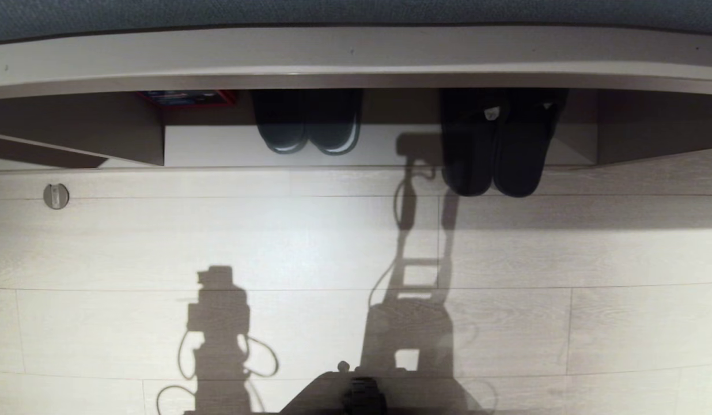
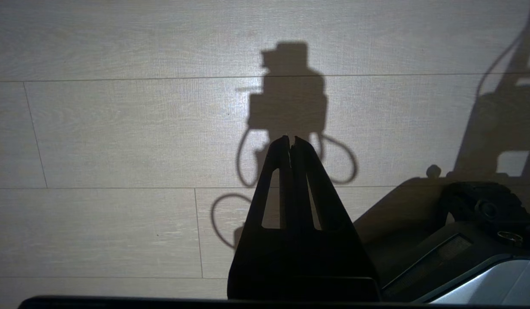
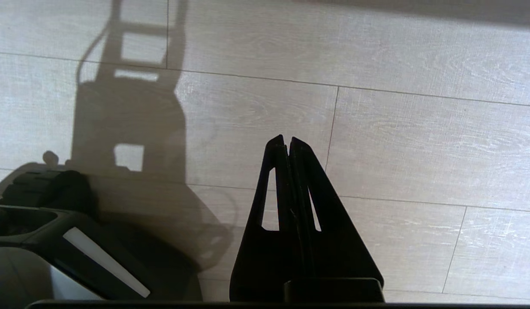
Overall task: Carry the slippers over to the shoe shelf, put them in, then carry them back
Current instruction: Pick up the slippers in the shoe cabinet
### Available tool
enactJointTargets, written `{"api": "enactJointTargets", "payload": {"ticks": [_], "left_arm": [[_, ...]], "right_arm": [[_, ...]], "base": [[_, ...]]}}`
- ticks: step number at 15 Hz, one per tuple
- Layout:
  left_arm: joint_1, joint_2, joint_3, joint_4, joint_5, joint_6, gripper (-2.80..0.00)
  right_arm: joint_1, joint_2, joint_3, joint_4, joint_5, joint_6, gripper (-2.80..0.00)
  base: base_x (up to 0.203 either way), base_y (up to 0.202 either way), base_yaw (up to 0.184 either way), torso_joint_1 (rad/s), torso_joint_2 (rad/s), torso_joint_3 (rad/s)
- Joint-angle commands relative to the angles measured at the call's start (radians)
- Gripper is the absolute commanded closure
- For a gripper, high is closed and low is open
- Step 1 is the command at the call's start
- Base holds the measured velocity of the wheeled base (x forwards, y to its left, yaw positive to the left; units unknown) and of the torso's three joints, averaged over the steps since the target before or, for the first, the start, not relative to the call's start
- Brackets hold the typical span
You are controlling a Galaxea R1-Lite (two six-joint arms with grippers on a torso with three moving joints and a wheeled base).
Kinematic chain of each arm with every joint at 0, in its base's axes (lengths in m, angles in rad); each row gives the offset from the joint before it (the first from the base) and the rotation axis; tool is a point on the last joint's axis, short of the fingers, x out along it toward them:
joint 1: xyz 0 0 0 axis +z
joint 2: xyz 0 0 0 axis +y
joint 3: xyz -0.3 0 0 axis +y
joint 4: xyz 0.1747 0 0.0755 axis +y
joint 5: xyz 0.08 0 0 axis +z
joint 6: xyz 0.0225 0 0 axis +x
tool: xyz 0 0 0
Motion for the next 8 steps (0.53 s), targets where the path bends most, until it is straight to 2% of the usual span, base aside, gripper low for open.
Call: {"api": "enactJointTargets", "payload": {"ticks": [1, 8], "left_arm": [[0.001, 0.000, 0.000, 0.000, 0.000, 0.002, 0.00], [0.000, 0.000, 0.001, 0.000, 0.000, -0.009, 0.00]], "right_arm": [[-0.001, 0.004, 0.000, -0.002, 0.002, -0.007, 0.00], [-0.001, 0.005, 0.000, -0.004, 0.003, -0.018, 0.00]], "base": [[0.000, 0.000, 0.000, 0.000, 0.00, 0.000], [0.000, 0.000, 0.000, 0.000, 0.00, 0.000]]}}
